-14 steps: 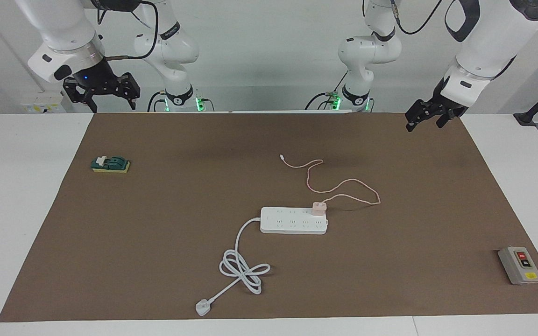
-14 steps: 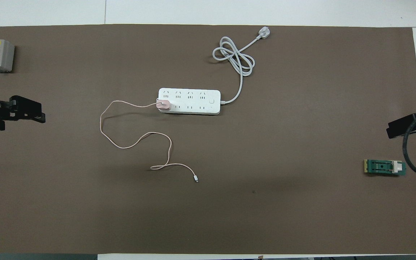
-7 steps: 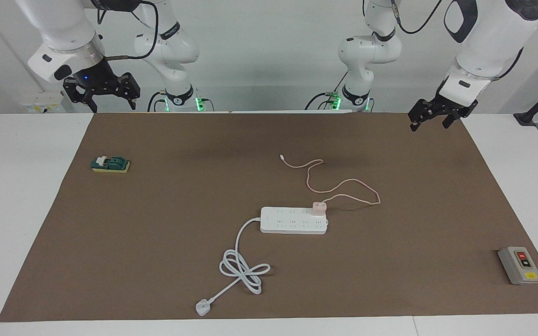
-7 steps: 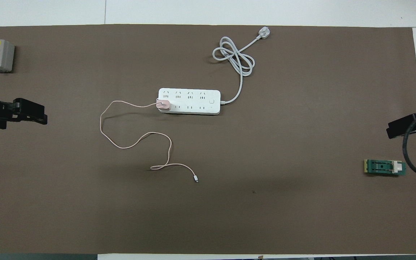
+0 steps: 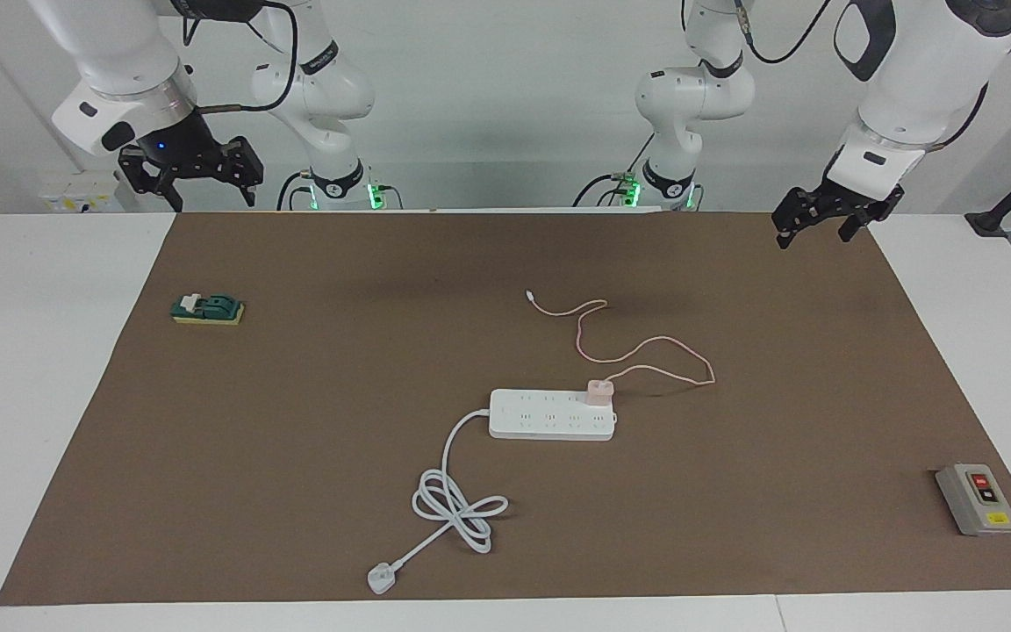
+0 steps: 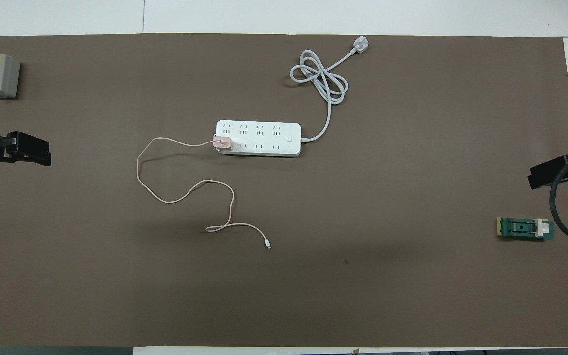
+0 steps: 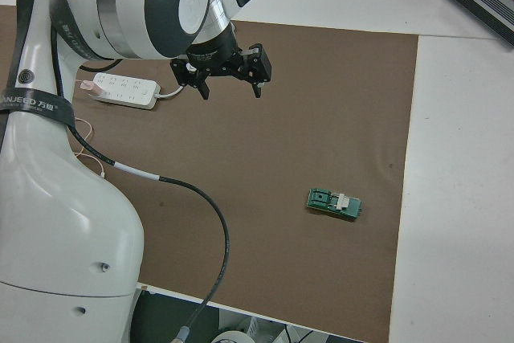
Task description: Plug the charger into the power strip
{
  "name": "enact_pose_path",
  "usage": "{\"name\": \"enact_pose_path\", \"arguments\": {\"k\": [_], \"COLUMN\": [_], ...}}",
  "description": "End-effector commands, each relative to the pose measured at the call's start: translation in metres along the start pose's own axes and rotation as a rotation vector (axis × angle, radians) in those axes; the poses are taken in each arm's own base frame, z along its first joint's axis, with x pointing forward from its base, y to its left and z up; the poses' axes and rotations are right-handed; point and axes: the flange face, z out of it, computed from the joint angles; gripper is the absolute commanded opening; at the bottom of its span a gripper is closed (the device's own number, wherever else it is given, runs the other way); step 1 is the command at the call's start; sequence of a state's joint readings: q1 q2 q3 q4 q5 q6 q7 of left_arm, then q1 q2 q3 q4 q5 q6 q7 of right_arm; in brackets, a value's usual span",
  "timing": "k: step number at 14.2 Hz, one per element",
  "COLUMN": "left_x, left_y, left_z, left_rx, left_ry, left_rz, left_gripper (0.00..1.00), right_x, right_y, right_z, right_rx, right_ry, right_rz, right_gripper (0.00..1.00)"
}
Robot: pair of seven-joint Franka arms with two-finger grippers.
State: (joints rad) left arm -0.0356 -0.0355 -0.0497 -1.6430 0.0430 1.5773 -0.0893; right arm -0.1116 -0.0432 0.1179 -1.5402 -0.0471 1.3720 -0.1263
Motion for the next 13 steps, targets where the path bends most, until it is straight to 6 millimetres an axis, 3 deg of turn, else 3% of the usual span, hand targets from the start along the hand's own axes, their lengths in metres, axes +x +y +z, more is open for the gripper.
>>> {"name": "enact_pose_path", "arguments": {"k": [1, 13], "left_x": [-0.0005, -0.0041], "left_y": [0.0034, 0.0111], "left_z": [-0.0004, 0.0004], "left_rx": [-0.007, -0.065], "left_ry": [0.028, 0.013], "left_rz": [0.013, -0.013], "left_gripper": [1.00, 1.00], "right_x": [0.0023, 0.0023], "right_y": [-0.0015, -0.0017], "right_z": [-0.0014, -0.0014], "right_rx": [0.013, 0.015], "right_ry": [0.013, 0.013], "right_rz": [0.015, 0.013], "right_gripper": [1.00, 1.00]}}
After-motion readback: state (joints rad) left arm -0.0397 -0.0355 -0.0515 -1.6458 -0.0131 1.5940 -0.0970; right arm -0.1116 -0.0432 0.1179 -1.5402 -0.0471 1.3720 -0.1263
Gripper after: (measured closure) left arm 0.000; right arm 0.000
